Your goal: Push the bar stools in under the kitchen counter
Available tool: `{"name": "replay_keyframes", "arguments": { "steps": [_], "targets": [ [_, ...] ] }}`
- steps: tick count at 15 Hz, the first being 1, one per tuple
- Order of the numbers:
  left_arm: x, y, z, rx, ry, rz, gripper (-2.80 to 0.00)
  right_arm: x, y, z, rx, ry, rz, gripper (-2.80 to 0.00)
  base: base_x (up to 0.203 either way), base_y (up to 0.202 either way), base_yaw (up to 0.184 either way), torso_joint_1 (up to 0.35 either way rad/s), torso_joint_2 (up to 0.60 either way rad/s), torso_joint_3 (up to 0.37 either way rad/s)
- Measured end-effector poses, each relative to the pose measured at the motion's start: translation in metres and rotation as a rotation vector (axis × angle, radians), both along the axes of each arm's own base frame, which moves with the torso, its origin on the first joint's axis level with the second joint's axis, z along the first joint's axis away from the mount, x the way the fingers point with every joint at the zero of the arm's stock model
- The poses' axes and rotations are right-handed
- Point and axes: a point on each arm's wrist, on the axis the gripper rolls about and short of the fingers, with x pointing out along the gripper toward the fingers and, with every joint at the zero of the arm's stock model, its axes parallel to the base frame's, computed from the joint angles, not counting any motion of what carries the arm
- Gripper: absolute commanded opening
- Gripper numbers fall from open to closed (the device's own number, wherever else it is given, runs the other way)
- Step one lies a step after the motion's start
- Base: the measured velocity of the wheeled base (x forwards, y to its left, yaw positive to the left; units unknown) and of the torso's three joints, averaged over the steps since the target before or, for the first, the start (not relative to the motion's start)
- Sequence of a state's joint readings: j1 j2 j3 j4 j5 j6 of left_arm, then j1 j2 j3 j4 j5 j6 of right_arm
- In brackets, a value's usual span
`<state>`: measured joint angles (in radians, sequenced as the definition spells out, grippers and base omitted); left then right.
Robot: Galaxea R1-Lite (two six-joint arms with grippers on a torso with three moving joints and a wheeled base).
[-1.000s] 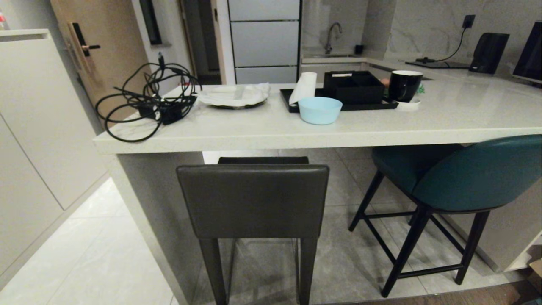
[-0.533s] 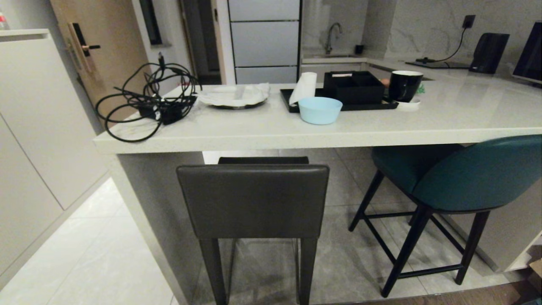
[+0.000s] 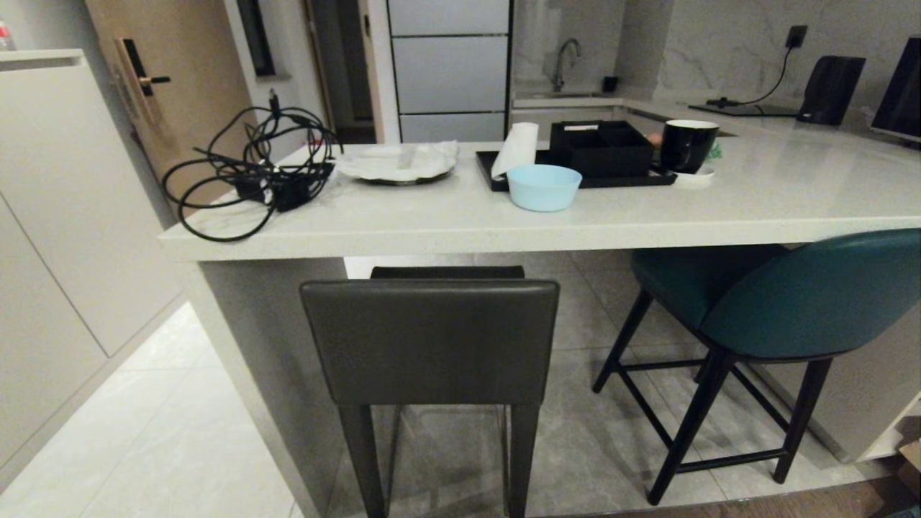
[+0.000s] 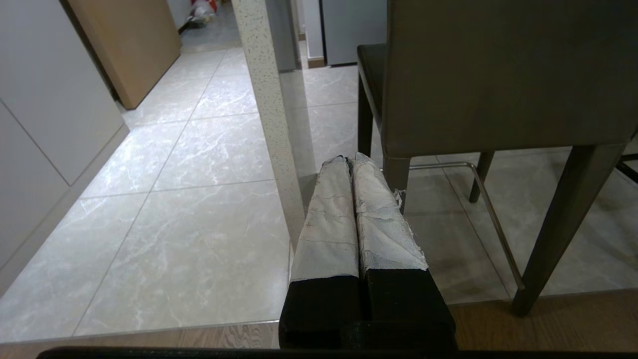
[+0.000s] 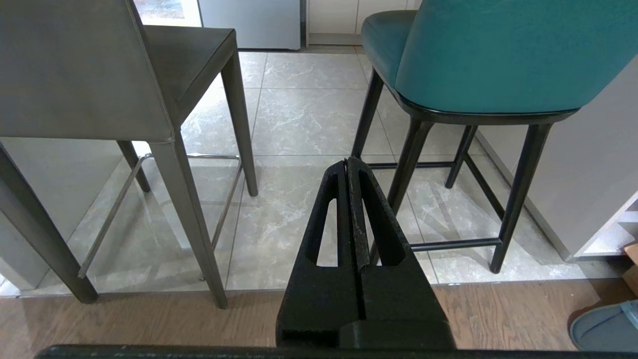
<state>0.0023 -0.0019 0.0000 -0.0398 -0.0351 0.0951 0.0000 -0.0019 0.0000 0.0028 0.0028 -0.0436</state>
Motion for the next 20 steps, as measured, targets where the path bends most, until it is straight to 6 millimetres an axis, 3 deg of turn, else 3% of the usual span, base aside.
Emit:
{"name": "replay_keyframes", "arguments": {
  "steps": [20],
  "targets": [
    [0.0,0.0009,0.0004,-0.085,-0.003,0.031,-2.8,0.0,0.0,0.0,0.001,0.001,0.0,-2.8,0.0,-0.008,0.001,0.0,0.0,0.0]
  ]
}}
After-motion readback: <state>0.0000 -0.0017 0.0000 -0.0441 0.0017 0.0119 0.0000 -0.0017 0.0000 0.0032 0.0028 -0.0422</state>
